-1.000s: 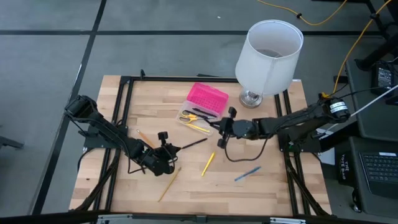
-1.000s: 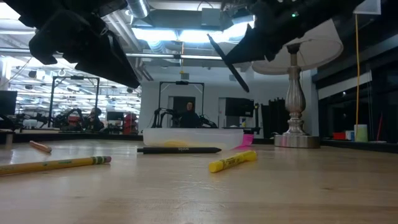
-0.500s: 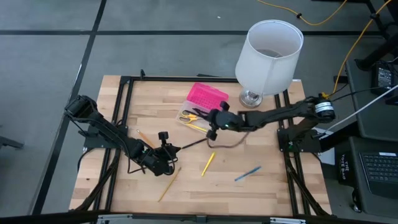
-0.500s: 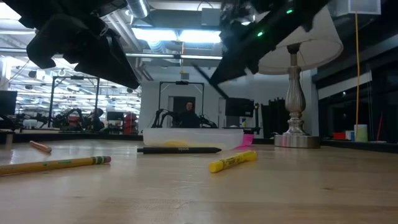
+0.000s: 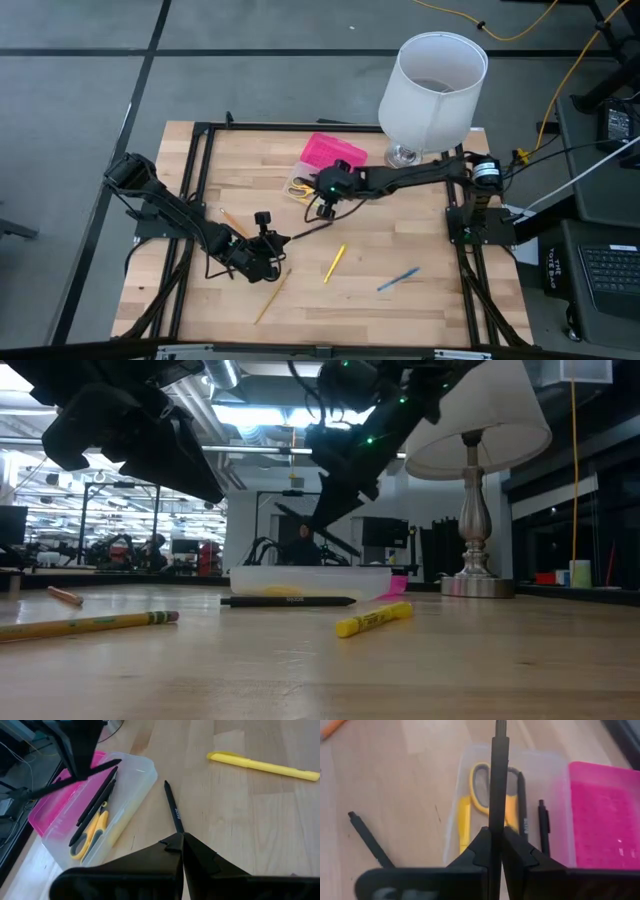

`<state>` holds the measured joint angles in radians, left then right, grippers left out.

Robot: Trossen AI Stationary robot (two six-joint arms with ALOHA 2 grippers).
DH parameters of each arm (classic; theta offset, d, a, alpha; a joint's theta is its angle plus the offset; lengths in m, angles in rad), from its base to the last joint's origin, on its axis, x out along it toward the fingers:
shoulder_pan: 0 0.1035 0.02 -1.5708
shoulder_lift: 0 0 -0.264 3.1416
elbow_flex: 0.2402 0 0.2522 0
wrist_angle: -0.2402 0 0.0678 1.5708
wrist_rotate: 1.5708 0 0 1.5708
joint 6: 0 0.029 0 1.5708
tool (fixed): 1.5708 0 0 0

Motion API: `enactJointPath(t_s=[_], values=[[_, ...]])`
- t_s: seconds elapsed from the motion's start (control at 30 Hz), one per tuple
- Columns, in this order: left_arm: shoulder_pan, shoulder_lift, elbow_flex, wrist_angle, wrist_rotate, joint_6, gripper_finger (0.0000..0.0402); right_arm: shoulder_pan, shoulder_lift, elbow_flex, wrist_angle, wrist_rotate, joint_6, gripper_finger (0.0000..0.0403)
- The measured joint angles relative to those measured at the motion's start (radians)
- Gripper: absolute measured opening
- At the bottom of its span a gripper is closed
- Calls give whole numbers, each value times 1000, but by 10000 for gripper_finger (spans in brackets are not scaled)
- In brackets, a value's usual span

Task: Pick & place school supplies into a supply box
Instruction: Put the black pen into the pink supply box, then put the yellow pencil into the pink supply box

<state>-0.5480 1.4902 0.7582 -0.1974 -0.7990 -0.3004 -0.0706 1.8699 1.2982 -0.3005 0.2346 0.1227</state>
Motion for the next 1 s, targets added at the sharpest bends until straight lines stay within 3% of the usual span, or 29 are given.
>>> enactJointPath(t_s=[0.63, 1.0], values=[[0, 0, 0, -1, 0, 0, 4, -5, 78, 1, 4, -3, -12, 29], [0, 0, 0, 2, 15, -2, 4, -5, 78, 1, 5, -3, -24, 78]])
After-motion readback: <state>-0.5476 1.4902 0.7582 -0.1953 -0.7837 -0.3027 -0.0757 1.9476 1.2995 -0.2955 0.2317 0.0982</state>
